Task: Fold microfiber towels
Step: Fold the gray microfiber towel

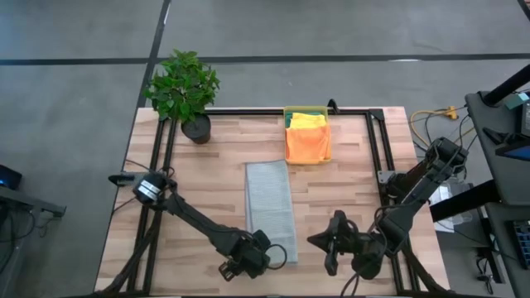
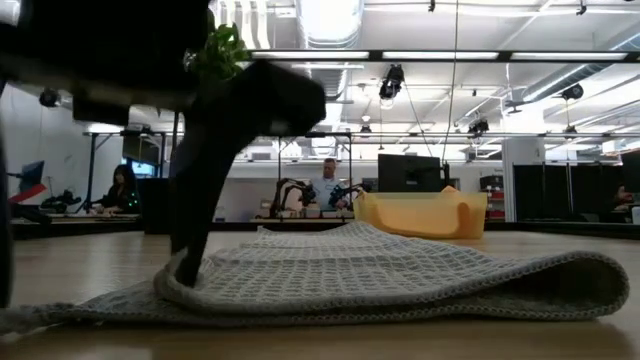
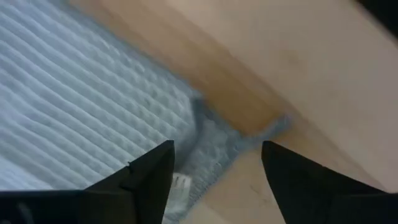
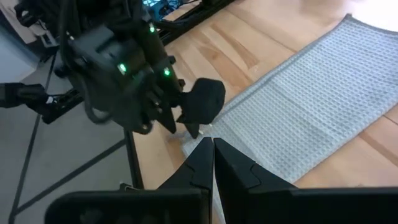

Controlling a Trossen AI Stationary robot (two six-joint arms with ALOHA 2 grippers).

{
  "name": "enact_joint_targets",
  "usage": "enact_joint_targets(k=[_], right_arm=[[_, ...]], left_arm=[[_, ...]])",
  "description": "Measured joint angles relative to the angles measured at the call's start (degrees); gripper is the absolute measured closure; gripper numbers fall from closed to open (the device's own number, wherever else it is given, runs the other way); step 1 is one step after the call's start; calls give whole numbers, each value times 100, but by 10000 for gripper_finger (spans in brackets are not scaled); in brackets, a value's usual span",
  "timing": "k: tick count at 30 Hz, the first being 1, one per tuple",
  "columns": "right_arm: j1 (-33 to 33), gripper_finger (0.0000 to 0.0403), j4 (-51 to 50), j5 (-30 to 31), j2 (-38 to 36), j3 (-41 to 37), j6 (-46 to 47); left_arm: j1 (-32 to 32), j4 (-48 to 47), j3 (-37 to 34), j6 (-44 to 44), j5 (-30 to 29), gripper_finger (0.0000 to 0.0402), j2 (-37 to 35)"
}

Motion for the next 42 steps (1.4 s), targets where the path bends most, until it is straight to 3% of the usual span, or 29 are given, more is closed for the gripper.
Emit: enact_joint_targets(k=[5,9,13,20,24,29,37,42], right_arm=[[0,394,-5,1,0,-2,-3],[-2,394,-24,3,0,-18,-90],[-2,394,-29,6,0,-95,-153],[-24,394,113,-327,181,-287,-460],[-155,387,946,-1209,599,-428,-1293],[-369,332,1868,-2346,1380,-434,-2769],[-598,207,1856,-2474,2040,-396,-5113],[-769,183,1810,-3091,2335,-393,-6293]], left_arm=[[-25,-176,17,-122,-13,172,180],[-65,-161,15,-512,-354,186,301],[-108,-143,-13,-749,-588,241,335],[-129,14,-87,-951,-903,386,321],[-129,21,-92,-1444,-1058,389,240],[-122,38,-107,-1517,-1197,387,144],[-103,32,-109,-2100,-1206,387,135],[-103,31,-109,-2119,-1197,387,133]])
